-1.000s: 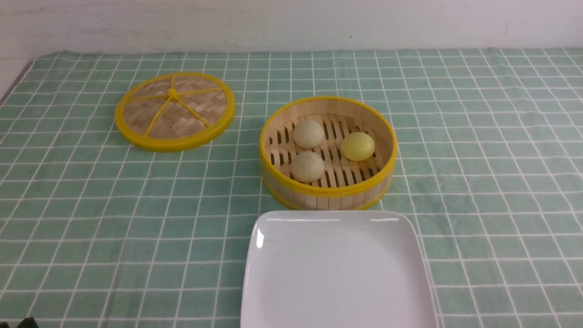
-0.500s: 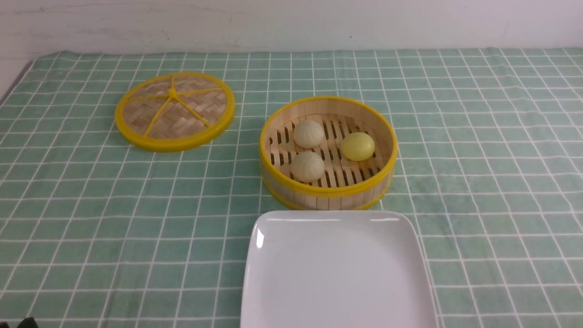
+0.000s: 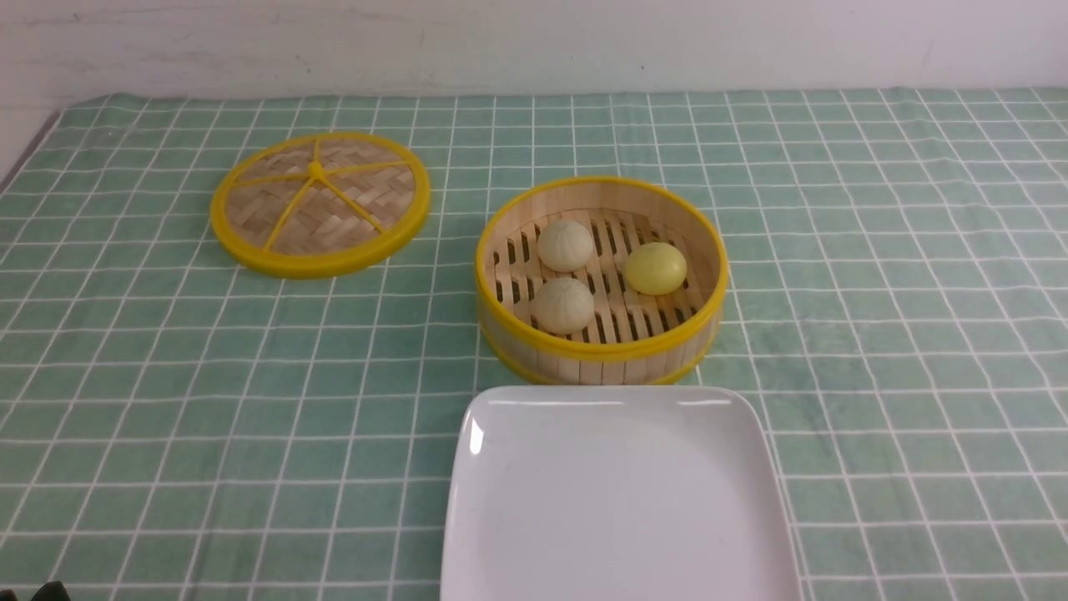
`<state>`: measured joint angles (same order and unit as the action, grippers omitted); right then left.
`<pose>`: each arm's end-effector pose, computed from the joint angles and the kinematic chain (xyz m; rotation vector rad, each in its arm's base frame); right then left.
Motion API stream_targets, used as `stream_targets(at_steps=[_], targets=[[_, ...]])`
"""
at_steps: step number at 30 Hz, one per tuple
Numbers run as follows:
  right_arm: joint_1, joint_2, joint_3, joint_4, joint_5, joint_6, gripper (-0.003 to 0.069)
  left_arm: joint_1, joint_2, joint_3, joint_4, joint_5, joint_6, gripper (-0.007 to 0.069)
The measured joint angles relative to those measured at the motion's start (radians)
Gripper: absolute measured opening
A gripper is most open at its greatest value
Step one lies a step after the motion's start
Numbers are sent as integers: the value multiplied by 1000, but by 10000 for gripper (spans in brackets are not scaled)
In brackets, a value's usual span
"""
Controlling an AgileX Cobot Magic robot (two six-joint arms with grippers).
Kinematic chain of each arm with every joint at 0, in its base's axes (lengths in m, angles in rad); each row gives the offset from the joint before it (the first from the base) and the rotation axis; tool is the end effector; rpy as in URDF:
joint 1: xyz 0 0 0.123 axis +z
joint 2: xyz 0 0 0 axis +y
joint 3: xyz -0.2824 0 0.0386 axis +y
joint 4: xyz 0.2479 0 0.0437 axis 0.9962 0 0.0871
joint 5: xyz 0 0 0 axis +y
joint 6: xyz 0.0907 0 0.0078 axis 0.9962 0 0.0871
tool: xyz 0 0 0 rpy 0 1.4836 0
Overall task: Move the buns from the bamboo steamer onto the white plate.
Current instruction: 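Reach toward a bun in the bamboo steamer with the right gripper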
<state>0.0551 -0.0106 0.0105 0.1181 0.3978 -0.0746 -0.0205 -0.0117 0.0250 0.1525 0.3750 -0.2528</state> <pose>0.0514 0.0070 0.1746 -0.0509 1.8791 0.1043 0.0526 0.0040 0.1720 -0.1226 1.8636 -0.0387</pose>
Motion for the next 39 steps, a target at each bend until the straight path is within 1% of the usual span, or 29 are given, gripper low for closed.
stream_targets(at_steps=[3, 6, 7, 9, 10, 11, 13, 14, 16, 17, 18, 19, 20, 22, 27, 29, 31, 32, 33, 36, 37, 38, 39], targets=[[0, 0, 0, 0, 0, 0, 240, 0, 0, 0, 3, 0, 0, 240], [0, 0, 0, 0, 0, 0, 240, 0, 0, 0, 40, -6, 0, 240], [0, 0, 0, 0, -2, 0, 240, 0, 0, 1, 77, -18, 0, 240], [0, 0, 1, 18, -13, 16, 240, 0, 0, 2, 85, -41, -24, 240], [0, 0, 3, 54, -19, 44, 240, 0, 0, 2, 60, -59, -63, 240], [0, 0, 5, 123, -29, 94, 240, 0, 0, 2, 11, -74, -118, 240], [0, 0, 11, 282, -48, 204, 240, 0, 0, 2, -133, -103, -266, 240], [0, 0, 12, 389, -54, 275, 240, 0, 0, 2, -196, -111, -331, 240], [0, 0, 13, 525, -67, 352, 240, 0, 0, 2, -357, -124, -498, 240], [0, 0, 13, 574, -74, 371, 240, 0, 0, 2, -414, -127, -559, 240], [0, 0, 13, 580, -74, 371, 240, 0, 0, 2, -424, -127, -570, 240], [0, 0, 13, 610, -83, 384, 240, 0, 0, 2, -477, -131, -630, 240], [0, 0, 13, 623, -89, 387, 240, 0, 0, 2, -499, -136, -656, 240], [0, 0, 13, 643, -91, 390, 240, 0, 0, 2, -521, -155, -685, 240], [0, 0, 13, 679, -90, 390, 239, 2, 0, 2, -568, -238, -720, 240], [0, 0, 13, 682, -90, 387, 225, 3, 0, 3, -584, -287, -731, 240], [0, 0, -1, 682, -90, 348, 185, 3, 0, 4, -591, -363, -732, 240], [0, 2, -22, 677, -95, 301, 150, 3, 0, -1, -589, -383, -724, 240], [0, 6, -36, 672, -100, 276, 140, 3, 0, -8, -583, -384, -716, 240], [0, 83, -147, 610, -122, 110, 53, 3, 2, -96, -520, -323, -626, 222], [0, 107, -172, 596, -119, 75, 36, 3, 15, -139, -495, -279, -589, 200], [0, 126, -189, 586, -116, 59, 32, 3, 19, -157, -490, -269, -574, 195], [0, 202, -250, 548, -91, -3, 9, 3, 64, -210, -466, -185, -533, 150]])
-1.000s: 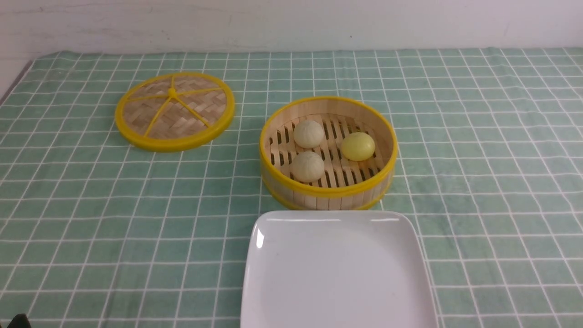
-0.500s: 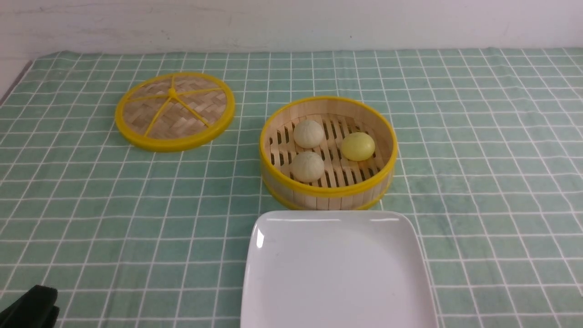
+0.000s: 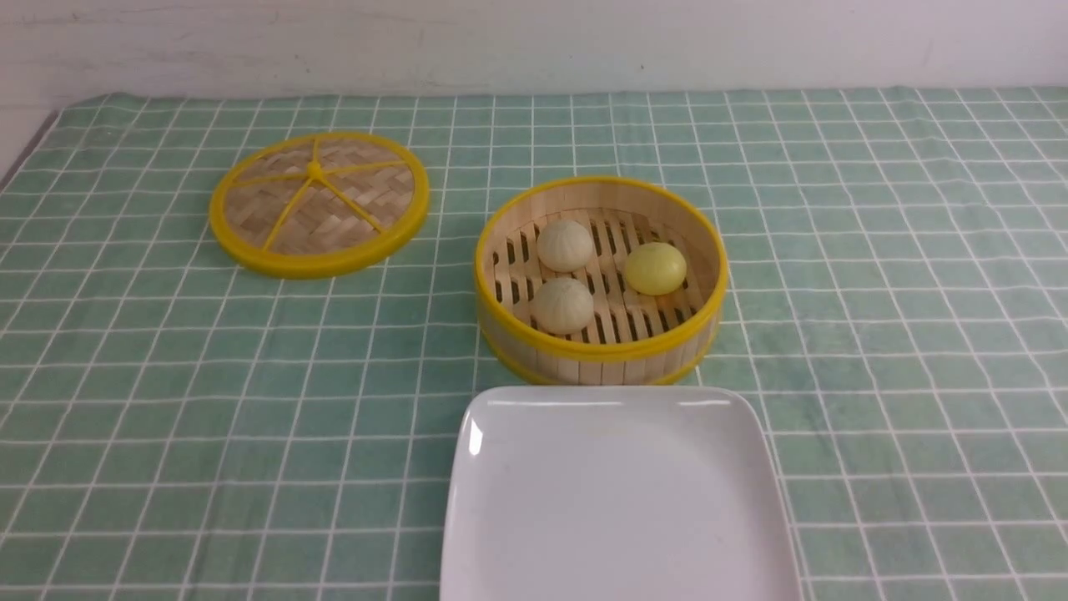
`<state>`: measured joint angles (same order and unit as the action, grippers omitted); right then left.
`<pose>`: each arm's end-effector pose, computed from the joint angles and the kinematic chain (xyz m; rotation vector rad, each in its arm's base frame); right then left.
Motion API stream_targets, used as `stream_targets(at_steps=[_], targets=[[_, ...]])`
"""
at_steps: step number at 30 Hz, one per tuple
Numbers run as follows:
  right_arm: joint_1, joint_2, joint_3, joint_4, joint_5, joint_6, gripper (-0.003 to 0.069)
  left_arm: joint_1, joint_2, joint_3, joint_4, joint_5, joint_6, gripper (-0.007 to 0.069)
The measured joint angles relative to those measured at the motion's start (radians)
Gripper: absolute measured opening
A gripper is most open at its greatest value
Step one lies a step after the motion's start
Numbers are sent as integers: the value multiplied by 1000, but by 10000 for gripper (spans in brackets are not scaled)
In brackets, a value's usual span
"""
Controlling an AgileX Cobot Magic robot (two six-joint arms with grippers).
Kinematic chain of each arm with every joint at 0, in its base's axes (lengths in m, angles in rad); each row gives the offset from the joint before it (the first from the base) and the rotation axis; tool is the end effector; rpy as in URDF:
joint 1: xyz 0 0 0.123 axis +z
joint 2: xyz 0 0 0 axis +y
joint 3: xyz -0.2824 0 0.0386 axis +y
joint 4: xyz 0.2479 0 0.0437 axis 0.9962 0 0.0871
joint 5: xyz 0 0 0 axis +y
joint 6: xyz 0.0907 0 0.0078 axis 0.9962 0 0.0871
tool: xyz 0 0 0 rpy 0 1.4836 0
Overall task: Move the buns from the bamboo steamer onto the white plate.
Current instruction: 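Reach toward a bun in the bamboo steamer with the right gripper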
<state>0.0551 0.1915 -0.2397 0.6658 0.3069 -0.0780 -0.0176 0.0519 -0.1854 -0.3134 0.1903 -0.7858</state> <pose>0.0635 0.0206 0.2604 0.2914 1.6913 0.6210 0.0506 -0.0062 0.2560 -0.7807 1.4030 -0.9206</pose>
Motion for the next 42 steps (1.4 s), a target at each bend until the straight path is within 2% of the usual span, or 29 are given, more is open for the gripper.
stream_targets(at_steps=[3, 6, 8, 9, 10, 11, 13, 14, 16, 19, 22, 25, 29, 30, 35, 36, 37, 40, 42], targets=[[0, 203, -114, -91, 99, -74, 1, 0, 162, -130, 29, 234, 107, 39], [0, 496, -213, -201, 250, -84, 2, 0, 362, -249, 33, 464, 270, 4], [0, 647, -263, -223, 334, -87, 2, 0, 466, -303, 24, 565, 371, 1], [3, 789, -315, -222, 408, -104, 2, 0, 552, -344, 9, 639, 460, 1], [7, 822, -339, -217, 439, -119, 2, 0, 598, -364, -4, 676, 522, 1], [8, 853, -356, -213, 459, -132, 2, 0, 609, -368, -4, 684, 522, 1], [54, 1025, -465, -134, 563, -249, 2, 0, 729, -408, -50, 753, 656, 1], [54, 1036, -473, -125, 568, -259, 2, 0, 744, -409, -57, 754, 662, 1], [137, 1174, -583, 0, 610, -399, 3, 0, 826, -415, -100, 752, 707, 1], [226, 1295, -710, 42, 625, -462, 3, 0, 879, -416, -136, 728, 720, 3], [277, 1416, -864, -8, 634, -417, 6, 0, 902, -416, -148, 702, 721, 6], [288, 1523, -1013, -98, 632, -318, 18, 0, 907, -416, -152, 690, 722, 11], [288, 1724, -1307, -266, 633, -134, 85, 0, 907, -416, -152, 682, 730, 18], [288, 1724, -1307, -266, 633, -134, 85, 0, 907, -416, -152, 682, 731, 19], [294, 1933, -1614, -394, 670, -51, 262, 0, 907, -416, -152, 671, 740, 23], [295, 1946, -1632, -403, 673, -49, 277, 0, 907, -416, -152, 671, 740, 24], [298, 1983, -1679, -429, 677, -48, 326, 0, 907, -416, -152, 671, 740, 27], [299, 2052, -1757, -462, 682, -30, 409, 0, 907, -416, -152, 670, 740, 33], [299, 2077, -1780, -458, 682, -28, 442, 0, 907, -416, -152, 668, 740, 34]])
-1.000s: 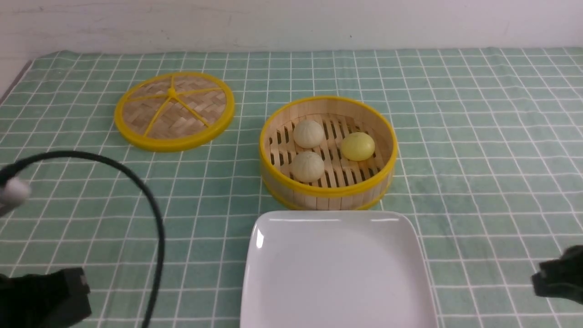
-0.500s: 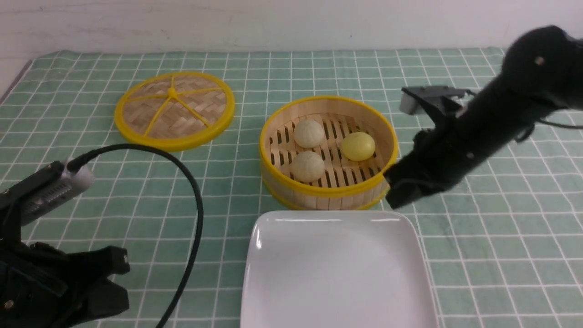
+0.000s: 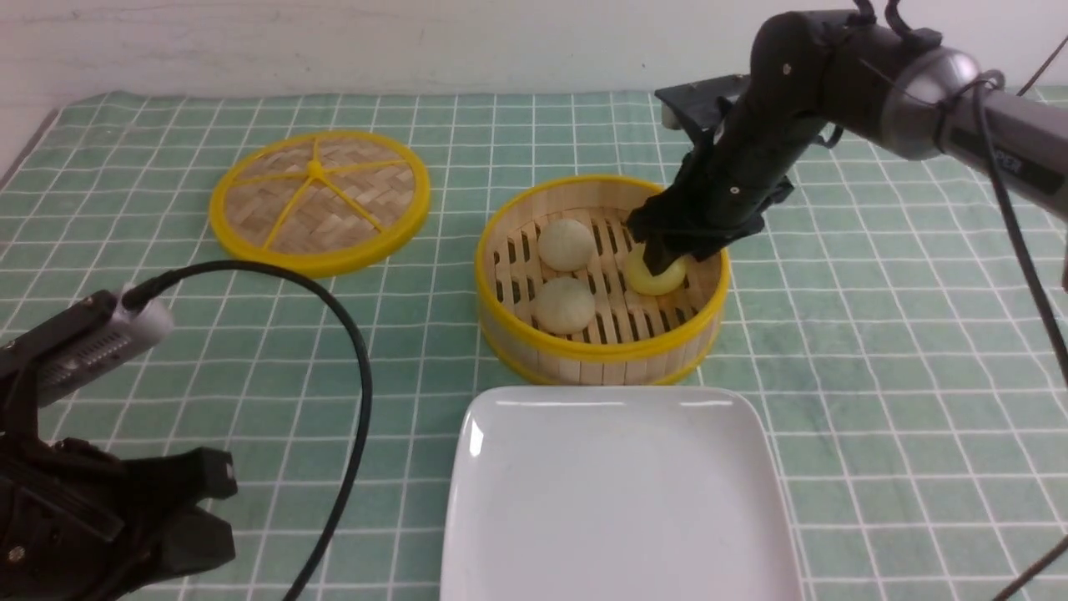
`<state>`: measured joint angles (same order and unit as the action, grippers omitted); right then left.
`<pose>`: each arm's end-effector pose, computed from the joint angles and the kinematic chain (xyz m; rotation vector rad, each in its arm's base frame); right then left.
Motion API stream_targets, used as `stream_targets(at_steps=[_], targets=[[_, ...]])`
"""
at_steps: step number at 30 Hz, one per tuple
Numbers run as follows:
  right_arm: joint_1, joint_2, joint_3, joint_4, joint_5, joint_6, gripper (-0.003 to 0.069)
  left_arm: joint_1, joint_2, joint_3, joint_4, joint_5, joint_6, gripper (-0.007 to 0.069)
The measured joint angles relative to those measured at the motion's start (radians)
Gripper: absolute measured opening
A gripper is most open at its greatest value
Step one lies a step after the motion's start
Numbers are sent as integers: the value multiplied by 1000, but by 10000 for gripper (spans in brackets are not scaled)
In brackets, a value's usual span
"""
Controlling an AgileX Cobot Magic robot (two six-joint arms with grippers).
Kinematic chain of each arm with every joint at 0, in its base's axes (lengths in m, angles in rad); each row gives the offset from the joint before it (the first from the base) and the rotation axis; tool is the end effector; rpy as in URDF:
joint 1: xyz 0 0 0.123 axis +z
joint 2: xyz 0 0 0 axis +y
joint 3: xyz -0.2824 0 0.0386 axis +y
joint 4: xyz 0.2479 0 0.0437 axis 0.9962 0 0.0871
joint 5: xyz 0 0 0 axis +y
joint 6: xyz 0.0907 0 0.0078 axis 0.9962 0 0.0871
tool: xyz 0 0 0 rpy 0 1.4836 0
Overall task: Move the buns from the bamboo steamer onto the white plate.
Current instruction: 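Reach toward a bun in the bamboo steamer with the right gripper, then move the steamed bun from the bamboo steamer onto the white plate with the right gripper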
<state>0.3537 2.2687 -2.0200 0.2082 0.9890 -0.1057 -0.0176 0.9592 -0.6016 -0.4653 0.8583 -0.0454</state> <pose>0.4630 0.1877 0.2144 -0.5181 2.6804 0.3414 0.1572 -0.0337 0.2553 -0.3397 2.6397 -0.5846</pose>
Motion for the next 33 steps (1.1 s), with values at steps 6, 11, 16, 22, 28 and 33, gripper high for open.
stream_targets(at_steps=[6, 11, 16, 22, 28, 33], targets=[[0, 27, -13, 22, -13, 2, 372, 0, 0, 0, 1, -4, 0, 41], [1, 21, -14, 38, 33, 2, 108, 0, 0, 0, 1, -3, 2, 42], [1, -92, -9, 66, 217, -26, 12, 0, 1, 0, 6, 11, 2, 45], [47, -349, 126, 117, 231, -43, 12, 0, 1, 0, 31, 16, 2, 52], [175, -540, 513, 150, 229, -43, 14, 0, 1, 0, 41, 17, 2, 58], [223, -527, 739, 151, -26, -43, 31, 0, 1, 0, 42, 17, 2, 64]])
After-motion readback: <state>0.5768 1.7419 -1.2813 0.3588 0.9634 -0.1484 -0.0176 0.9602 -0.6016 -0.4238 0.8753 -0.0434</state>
